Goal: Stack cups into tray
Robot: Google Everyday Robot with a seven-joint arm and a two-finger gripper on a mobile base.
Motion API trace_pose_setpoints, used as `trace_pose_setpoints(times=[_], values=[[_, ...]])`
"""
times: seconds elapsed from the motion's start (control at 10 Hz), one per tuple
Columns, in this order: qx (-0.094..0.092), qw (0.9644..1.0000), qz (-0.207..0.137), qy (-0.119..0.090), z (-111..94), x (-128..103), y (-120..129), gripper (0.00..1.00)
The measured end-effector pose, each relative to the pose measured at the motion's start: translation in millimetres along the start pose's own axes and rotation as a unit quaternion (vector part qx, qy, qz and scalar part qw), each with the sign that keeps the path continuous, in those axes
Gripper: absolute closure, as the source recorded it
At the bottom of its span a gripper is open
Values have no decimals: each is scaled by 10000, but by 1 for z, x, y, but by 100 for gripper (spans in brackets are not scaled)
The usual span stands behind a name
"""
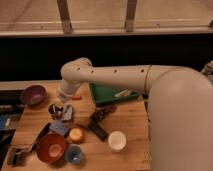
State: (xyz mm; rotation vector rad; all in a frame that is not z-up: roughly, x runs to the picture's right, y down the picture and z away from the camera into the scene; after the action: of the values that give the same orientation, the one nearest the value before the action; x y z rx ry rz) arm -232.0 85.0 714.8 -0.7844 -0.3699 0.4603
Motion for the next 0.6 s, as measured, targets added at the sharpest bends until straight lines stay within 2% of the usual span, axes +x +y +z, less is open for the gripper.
trace_pose_setpoints(times=[0.2,0.3,0.6], values=[[-100,9996,21,244,1,11,19,100],[-121,9992,92,365,-3,26,32,100],[-68,9980,377,502,-12,55,62,100]])
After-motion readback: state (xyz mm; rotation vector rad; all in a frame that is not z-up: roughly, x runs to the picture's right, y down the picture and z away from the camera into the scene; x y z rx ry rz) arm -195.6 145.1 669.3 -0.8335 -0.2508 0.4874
